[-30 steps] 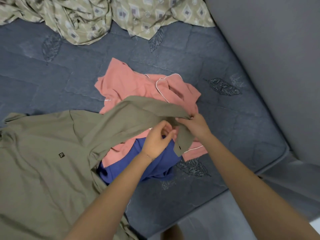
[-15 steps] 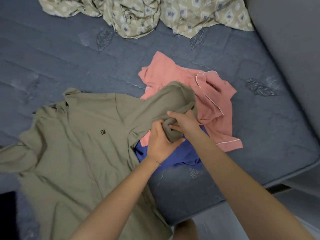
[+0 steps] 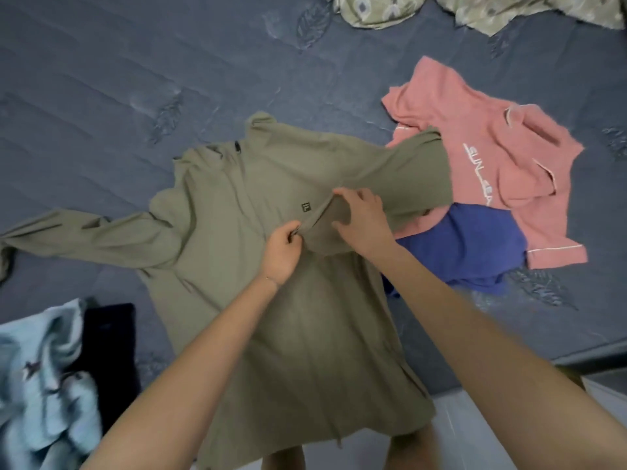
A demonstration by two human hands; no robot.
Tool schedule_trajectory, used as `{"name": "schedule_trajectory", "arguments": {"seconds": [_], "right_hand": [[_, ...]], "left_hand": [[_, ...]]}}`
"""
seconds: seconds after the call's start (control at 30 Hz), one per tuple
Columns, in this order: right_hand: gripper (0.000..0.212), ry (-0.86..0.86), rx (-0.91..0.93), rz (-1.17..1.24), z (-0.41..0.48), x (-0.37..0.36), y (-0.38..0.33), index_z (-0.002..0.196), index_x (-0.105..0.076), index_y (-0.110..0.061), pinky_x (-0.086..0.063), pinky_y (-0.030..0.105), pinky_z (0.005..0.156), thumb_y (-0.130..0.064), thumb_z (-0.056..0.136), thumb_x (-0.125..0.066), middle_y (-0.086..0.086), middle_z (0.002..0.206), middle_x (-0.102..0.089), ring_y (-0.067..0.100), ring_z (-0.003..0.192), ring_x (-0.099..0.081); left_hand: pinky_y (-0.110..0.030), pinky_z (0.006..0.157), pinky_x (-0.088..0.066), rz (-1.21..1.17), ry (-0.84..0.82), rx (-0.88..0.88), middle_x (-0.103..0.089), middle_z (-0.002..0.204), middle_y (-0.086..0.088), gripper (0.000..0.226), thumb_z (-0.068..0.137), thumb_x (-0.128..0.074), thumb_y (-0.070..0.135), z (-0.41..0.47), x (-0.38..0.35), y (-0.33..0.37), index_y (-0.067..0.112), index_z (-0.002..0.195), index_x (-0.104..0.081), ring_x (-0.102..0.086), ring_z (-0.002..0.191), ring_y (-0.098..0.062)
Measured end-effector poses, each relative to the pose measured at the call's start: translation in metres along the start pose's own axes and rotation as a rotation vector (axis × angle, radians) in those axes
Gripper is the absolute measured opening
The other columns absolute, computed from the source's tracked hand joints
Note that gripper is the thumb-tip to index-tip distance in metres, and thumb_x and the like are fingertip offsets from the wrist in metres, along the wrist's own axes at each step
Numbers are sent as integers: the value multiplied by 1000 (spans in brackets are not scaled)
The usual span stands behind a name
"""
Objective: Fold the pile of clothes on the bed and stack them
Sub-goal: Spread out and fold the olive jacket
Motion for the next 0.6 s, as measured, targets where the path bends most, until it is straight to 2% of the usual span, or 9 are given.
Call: {"name": "schedule_trajectory", "arguments": {"seconds": [0.07,0.13,0.2,0.27,0.3,0.37,0.43,0.5,0.6], "right_hand": [[59,-28,46,-145,5,-19,-20,143,-45,-26,-32,40,106,-25,88,-67,10,141,-38,32,131,-32],[58,-63,98,-224,11,-37,-39,143,-45,-28,-25,40,111,-27,89,-65,8,150,-31,30,140,-24],[52,-123,145,-268,21,-58,-57,141,-47,-28,-13,41,117,-27,91,-63,6,156,-25,28,146,-14],[46,-178,177,-308,31,-79,-72,137,-50,-27,-6,42,120,-27,92,-61,2,157,-27,26,149,-10],[44,-197,194,-321,36,-89,-79,134,-52,-25,-4,43,120,-27,91,-62,1,155,-32,25,149,-11],[39,-214,209,-345,44,-106,-90,129,-52,-22,-7,45,120,-26,91,-61,1,145,-43,25,145,-21],[37,-196,208,-407,52,-119,-99,126,-51,-19,-15,43,117,-27,91,-60,4,135,-51,26,135,-33],[39,-166,200,-462,60,-128,-105,129,-50,-20,-24,40,109,-30,92,-59,6,132,-52,28,129,-38],[42,-144,163,-452,66,-139,-112,133,-49,-23,-29,37,100,-34,94,-58,8,131,-49,28,128,-38]], "left_hand": [[0,72,-34,3,-5,-4,-59,95,-6,33,89,-38,-20,-2,25,-8,-5,98,-66,-50,71,23],[5,82,-29,39,21,-25,-54,114,-8,31,93,-40,-15,-2,50,-16,-13,117,-59,-54,87,11],[-4,82,-35,51,10,-71,-59,107,-6,26,94,-43,-3,2,71,-24,-11,112,-60,-50,86,-2],[-24,76,-40,65,-12,-88,-59,90,-8,19,92,-51,11,5,91,-38,-1,104,-58,-46,77,-4],[-26,73,-39,89,-13,-83,-56,86,-4,14,91,-57,11,6,101,-45,3,102,-57,-45,74,-4],[-20,67,-37,127,-1,-82,-54,85,-4,16,88,-65,4,8,119,-58,7,99,-55,-46,74,-7],[-25,69,-38,156,47,-60,-55,85,-6,15,87,-66,4,11,140,-72,10,96,-55,-50,78,-14],[-30,71,-39,185,125,-18,-57,84,-3,7,91,-65,11,18,163,-93,7,94,-59,-54,80,-18],[-27,72,-40,225,232,77,-65,87,-2,14,95,-61,20,23,195,-125,7,92,-67,-61,85,-21]]}}
Point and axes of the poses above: each hand's wrist, its own z-axis towards the middle knuckle, its own x-axis out of the back of the hand, y = z × x, the point moved 8 cm from there along z, towards the middle knuckle
